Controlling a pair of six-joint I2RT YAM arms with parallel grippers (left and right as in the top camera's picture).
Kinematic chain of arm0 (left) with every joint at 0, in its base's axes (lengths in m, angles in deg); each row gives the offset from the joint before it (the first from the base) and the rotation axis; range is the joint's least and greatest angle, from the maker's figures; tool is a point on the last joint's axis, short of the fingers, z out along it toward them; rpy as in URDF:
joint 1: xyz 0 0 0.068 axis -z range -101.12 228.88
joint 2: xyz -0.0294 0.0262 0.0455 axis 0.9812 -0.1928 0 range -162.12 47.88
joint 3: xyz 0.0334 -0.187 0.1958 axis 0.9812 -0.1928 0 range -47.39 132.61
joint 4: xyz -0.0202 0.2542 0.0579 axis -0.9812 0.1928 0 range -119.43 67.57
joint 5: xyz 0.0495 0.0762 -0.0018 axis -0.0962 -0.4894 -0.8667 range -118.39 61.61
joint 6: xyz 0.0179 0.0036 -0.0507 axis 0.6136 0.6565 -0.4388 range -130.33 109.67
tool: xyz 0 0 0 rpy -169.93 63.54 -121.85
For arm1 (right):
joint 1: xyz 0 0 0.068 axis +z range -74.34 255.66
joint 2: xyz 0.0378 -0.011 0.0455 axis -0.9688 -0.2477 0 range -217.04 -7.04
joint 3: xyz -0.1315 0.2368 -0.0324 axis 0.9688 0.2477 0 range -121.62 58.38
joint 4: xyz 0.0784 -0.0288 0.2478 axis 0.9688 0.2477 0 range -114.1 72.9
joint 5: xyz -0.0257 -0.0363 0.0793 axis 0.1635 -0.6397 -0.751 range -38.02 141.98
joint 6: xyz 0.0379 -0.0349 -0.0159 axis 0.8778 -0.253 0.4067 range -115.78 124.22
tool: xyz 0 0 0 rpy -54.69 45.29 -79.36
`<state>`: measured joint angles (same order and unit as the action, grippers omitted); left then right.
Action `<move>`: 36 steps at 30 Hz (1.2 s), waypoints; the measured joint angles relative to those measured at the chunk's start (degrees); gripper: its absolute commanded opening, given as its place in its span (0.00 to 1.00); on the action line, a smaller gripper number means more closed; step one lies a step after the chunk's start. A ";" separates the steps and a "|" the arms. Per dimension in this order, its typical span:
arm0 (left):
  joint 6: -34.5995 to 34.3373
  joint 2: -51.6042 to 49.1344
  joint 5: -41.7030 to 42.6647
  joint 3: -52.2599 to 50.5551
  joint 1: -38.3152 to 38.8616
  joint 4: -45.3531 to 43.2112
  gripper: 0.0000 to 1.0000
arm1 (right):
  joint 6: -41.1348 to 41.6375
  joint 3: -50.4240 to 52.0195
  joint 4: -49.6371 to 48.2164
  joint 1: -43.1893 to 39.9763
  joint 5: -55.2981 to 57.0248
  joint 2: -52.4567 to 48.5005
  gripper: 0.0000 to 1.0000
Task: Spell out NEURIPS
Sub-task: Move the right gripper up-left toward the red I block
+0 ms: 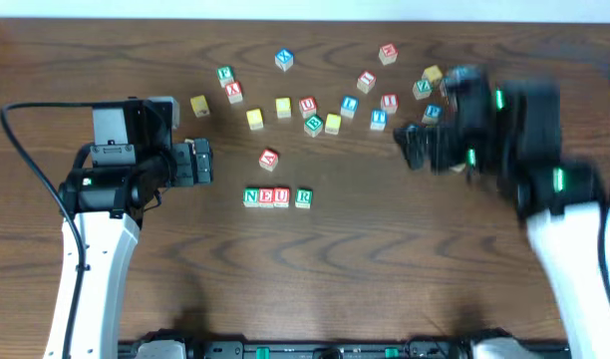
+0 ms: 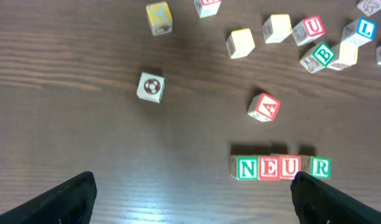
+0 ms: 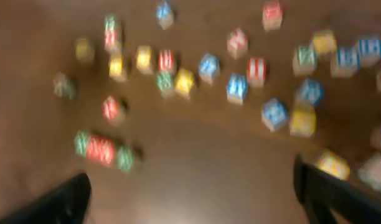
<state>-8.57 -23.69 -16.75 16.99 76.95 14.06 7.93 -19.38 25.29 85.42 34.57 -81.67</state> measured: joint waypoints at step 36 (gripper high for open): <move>0.00 -0.04 0.02 0.02 0.00 -0.04 0.98 | 7.50 -43.17 16.96 1.18 17.86 -53.88 0.95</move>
<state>-8.57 -23.73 -16.73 17.01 76.95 14.01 15.42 -62.54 42.25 86.60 52.43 -135.55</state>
